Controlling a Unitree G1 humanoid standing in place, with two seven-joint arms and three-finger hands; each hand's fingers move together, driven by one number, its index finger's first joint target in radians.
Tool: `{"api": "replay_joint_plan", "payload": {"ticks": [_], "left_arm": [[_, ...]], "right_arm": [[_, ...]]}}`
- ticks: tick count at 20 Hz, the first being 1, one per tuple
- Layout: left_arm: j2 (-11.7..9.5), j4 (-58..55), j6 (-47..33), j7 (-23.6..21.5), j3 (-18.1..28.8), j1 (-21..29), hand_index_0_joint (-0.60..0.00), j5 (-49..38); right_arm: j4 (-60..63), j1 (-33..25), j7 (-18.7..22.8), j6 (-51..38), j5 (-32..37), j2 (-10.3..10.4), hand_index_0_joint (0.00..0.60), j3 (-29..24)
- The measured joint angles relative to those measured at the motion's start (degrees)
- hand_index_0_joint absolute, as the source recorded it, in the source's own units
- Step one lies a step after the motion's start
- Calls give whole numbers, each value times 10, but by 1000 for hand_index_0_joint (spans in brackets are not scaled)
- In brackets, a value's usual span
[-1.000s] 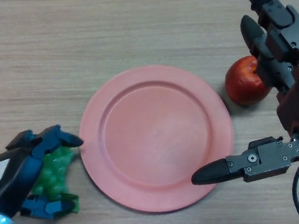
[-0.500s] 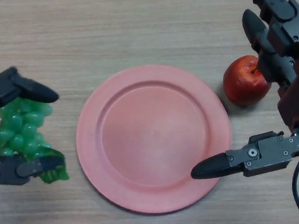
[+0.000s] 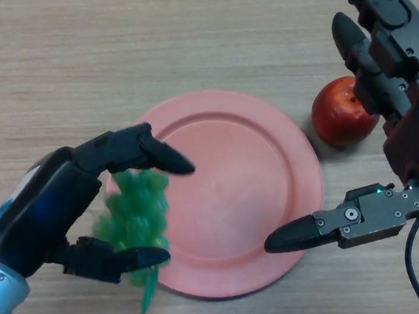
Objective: Pick up the green grapes and place it on the plate
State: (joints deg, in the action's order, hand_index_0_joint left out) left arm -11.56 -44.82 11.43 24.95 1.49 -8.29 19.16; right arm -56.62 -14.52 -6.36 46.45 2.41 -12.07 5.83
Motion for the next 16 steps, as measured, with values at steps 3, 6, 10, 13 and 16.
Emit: {"api": "replay_joint_plan", "payload": {"ticks": [3, 6, 10, 13, 16], "left_arm": [[-1, 8, 16, -27, 16, 8, 0, -7], [-7, 7, 24, -45, 53, 28, 0, -31], [-13, -23, 76, -52, 132, 62, 0, -169], [-23, -32, 89, -90, 196, 79, 0, -287], [-44, -7, 98, -99, 237, 81, 0, -379]], "right_arm": [[0, 0, 0, 0, 0, 0, 0, 2], [-1, 0, 0, 0, -2, 1, 0, 3], [-1, 0, -1, 10, -16, 1, 0, 10], [-2, 0, -11, 10, -20, 0, 0, 11], [-2, -3, -15, 10, -20, 0, 0, 12]]}}
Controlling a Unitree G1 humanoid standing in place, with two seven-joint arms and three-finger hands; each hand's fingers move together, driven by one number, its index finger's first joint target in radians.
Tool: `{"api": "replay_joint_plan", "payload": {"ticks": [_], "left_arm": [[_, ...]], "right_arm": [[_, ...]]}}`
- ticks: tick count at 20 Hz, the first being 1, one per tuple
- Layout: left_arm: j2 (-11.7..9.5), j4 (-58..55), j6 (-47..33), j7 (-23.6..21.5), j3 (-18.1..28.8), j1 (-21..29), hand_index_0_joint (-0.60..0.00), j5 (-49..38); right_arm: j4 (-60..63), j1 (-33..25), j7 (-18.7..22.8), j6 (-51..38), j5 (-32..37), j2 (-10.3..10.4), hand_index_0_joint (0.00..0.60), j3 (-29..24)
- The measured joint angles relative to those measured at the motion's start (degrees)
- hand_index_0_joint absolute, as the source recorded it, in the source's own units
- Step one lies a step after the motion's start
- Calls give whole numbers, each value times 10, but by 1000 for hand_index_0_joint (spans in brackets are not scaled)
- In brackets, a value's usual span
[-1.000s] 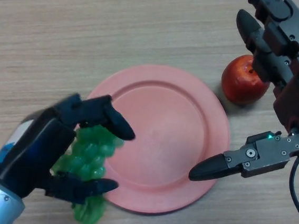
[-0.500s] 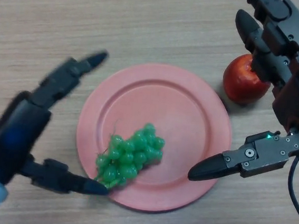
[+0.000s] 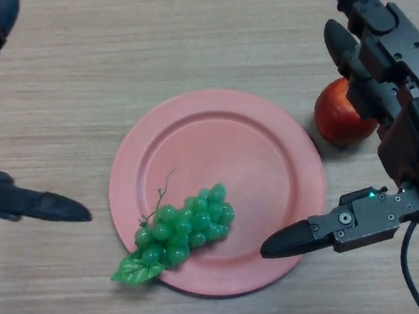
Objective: Pick up the green grapes and place it on the plate
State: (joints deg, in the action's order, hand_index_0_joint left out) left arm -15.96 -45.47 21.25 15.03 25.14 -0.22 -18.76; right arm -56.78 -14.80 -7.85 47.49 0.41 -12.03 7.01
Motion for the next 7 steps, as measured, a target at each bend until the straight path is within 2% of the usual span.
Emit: {"api": "replay_joint_plan", "payload": {"ticks": [1, 3, 5, 7], "left_arm": [[-1, 8, 9, -1, 11, 0, 0, -25], [-16, 33, 20, -17, 30, -1, 0, -75], [-20, 39, 33, -38, 36, -2, 0, -97], [-27, 48, 34, -37, 36, -2, 0, -98]], "right_arm": [[0, -1, 0, 0, 0, 0, 0, 0], [0, -2, 0, 0, -7, 1, 0, 7], [0, -1, 0, 0, -12, 6, 0, 14], [1, 1, 0, 0, -11, 9, 0, 14]]}}
